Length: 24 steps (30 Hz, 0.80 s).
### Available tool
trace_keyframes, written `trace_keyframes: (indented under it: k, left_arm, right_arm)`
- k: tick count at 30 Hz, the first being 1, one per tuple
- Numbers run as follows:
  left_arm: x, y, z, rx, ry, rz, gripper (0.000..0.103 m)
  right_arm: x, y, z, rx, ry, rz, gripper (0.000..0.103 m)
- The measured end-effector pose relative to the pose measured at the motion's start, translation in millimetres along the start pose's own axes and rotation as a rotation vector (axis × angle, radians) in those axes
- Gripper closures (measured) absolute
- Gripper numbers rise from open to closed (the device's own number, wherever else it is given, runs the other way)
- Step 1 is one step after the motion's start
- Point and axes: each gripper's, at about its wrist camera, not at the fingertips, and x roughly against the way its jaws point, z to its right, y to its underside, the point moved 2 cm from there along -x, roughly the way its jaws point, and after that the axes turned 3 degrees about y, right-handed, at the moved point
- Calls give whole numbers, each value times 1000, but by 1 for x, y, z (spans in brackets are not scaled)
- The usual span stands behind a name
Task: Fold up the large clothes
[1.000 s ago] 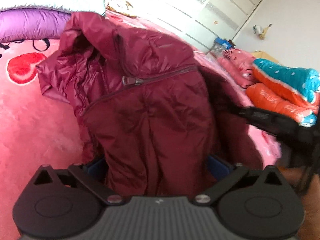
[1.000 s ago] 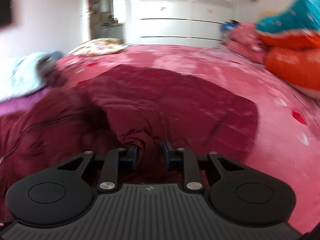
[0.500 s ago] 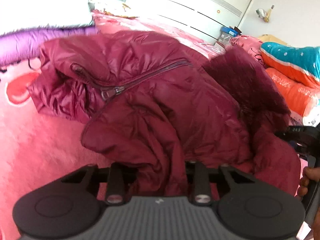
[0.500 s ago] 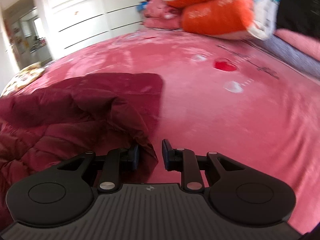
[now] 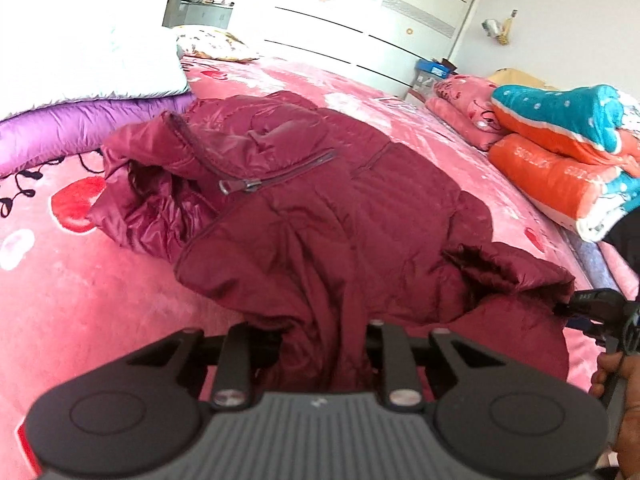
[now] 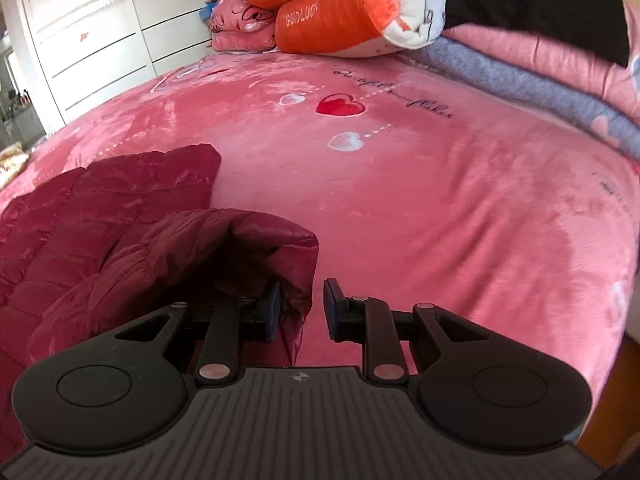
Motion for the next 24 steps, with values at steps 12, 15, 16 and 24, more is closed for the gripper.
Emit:
trace_keyframes:
  k: [12, 15, 16, 24]
  left_arm:
    - [10, 36, -12, 12, 23, -47, 81]
    - [3, 44, -19, 32, 37, -45, 81]
    - [-1, 47, -23, 50, 46, -47, 80]
    - [-16, 58, -42, 126, 119, -43, 65]
  right_arm:
    - [43, 9, 19, 26, -30, -21, 30]
    - [61, 13, 13, 80, -31, 7, 24]
    - [67, 13, 8, 98, -37, 21, 17]
    - [136, 8, -65, 294, -287, 170, 1]
